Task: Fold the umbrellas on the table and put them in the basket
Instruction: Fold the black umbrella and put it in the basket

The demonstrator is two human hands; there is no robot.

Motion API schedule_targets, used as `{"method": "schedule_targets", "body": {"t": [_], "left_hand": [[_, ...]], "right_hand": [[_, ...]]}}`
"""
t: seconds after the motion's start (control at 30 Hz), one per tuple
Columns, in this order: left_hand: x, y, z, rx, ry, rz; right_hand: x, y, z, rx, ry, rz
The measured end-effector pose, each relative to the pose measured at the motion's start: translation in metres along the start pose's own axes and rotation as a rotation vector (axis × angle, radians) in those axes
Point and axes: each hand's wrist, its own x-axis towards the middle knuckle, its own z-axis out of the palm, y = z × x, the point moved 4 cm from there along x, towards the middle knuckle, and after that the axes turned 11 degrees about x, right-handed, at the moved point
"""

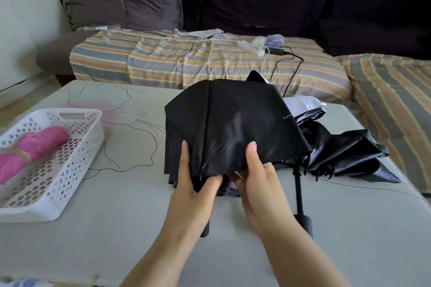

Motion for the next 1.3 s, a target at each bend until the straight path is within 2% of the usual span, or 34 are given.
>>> {"method": "schedule_targets", "body": {"t": [0.1, 0.2, 0.27, 0.43, 0.57, 0.7, 0.87, 1.0, 1.1, 1.2, 1.23, 1.3], "left_hand": [[0.0, -0.001, -0.001, -0.114, 0.031, 0.006], [0.003, -0.003, -0.001, -0.152, 0.022, 0.048], [0.003, -0.005, -0.001, -0.146, 0.012, 0.079], [-0.003, 0.0, -0.005, -0.079, -0.017, 0.119], [-0.004, 0.003, 0.001, -0.027, -0.024, 0.095], [-0.006, 0.004, 0.007, -0.02, 0.011, 0.083], [-0.009, 0.009, 0.003, 0.067, 0.05, 0.074], [-0.007, 0.007, 0.001, 0.134, 0.076, 0.128], [-0.006, 0.003, 0.005, 0.15, 0.033, 0.171], [-0.003, 0.003, 0.012, 0.054, -0.019, 0.157], [-0.006, 0.009, 0.015, 0.037, -0.037, 0.208], [-0.011, 0.012, 0.019, 0.015, -0.078, 0.252]], "right_hand": [[0.0, -0.001, 0.0, 0.183, -0.023, 0.042], [0.001, -0.002, 0.002, 0.226, -0.049, 0.029], [0.0, -0.002, 0.001, 0.166, -0.047, 0.018], [-0.006, -0.004, -0.01, -0.068, 0.084, 0.025], [-0.013, -0.009, 0.008, -0.124, -0.087, 0.038], [-0.009, 0.007, 0.004, -0.269, 0.089, 0.189], [-0.007, 0.007, -0.002, -0.326, 0.139, 0.093], [-0.012, 0.003, 0.005, -0.371, -0.016, 0.037], [-0.015, -0.002, 0.012, -0.435, -0.142, -0.051], [-0.018, -0.007, 0.027, -0.676, -0.368, -0.33], [-0.019, -0.005, 0.029, -0.819, -0.468, -0.396], [-0.021, -0.005, 0.028, -0.956, -0.561, -0.415]]}}
